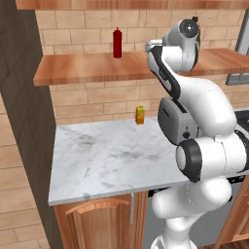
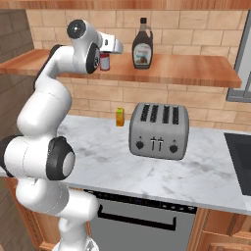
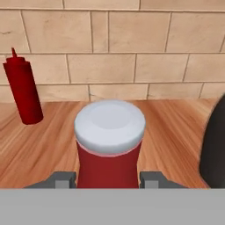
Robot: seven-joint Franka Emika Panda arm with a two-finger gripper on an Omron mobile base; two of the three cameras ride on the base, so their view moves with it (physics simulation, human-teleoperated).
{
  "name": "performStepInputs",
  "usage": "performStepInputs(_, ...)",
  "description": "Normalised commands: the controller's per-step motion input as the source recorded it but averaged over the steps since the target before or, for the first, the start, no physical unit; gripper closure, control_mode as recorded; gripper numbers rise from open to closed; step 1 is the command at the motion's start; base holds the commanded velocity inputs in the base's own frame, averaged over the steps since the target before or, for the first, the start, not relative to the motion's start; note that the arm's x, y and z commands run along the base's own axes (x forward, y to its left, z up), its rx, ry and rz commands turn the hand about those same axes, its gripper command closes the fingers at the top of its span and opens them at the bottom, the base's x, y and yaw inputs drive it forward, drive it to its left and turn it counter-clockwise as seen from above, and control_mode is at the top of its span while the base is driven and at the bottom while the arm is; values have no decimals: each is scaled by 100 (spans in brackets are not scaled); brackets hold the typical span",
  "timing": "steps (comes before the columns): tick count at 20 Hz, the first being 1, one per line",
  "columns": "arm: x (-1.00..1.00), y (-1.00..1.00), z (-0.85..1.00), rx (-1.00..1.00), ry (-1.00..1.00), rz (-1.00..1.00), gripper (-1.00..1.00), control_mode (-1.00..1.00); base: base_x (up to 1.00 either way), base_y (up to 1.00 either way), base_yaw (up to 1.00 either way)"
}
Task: Pick the syrup bottle and ketchup from the counter and place them in the cabinet.
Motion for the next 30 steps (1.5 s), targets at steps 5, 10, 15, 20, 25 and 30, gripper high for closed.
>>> performStepInputs(5, 61, 0, -14, 3, -3, -3, 100, -100, 0, 0, 0)
performStepInputs(10, 45, 0, -21, 0, -1, -3, -100, -100, 0, 0, 0)
performStepInputs(15, 17, -3, -31, 0, 0, -2, -100, -100, 0, 0, 0)
performStepInputs(20, 1, -7, -30, 0, 0, -2, -100, -100, 0, 0, 0)
performStepInputs(25, -14, 0, -14, 2, 0, 0, -100, -100, 0, 0, 0)
performStepInputs(30, -56, 0, 0, 1, 0, 0, -100, -100, 0, 0, 0)
